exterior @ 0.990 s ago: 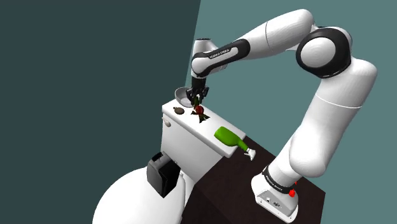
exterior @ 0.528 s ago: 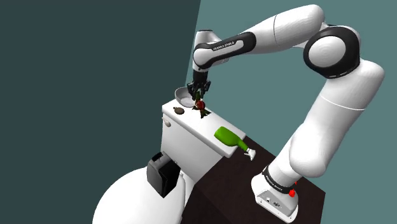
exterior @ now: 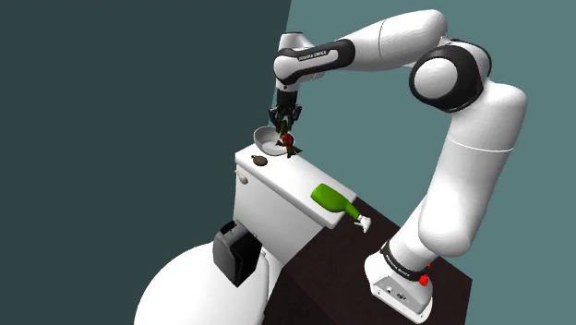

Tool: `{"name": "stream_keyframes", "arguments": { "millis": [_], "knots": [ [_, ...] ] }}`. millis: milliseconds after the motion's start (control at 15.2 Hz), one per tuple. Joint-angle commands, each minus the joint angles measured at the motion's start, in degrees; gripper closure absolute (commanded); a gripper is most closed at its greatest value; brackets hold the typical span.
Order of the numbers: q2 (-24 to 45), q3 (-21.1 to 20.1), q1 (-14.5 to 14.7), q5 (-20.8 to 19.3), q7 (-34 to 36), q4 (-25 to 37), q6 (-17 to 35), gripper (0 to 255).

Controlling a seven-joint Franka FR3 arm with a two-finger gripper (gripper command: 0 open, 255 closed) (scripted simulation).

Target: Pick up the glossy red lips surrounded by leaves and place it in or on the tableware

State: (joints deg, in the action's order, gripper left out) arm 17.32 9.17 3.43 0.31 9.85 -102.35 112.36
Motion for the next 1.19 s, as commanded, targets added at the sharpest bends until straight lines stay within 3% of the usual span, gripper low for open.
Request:
{"name": "stream_keyframes", "arguments": {
  "millis": [0,330,462,1122],
  "knots": [
    [4.61,0.24,-1.09,0.70,-1.46,7.00,-2.40,255],
    [16.68,0.49,-4.33,2.26,-4.41,26.46,-9.80,255],
    [24.19,0.41,-6.28,3.03,-5.49,39.22,-15.01,255],
    [25.65,0.17,-6.13,3.19,-5.43,33.94,-8.29,255]
  ]
}}
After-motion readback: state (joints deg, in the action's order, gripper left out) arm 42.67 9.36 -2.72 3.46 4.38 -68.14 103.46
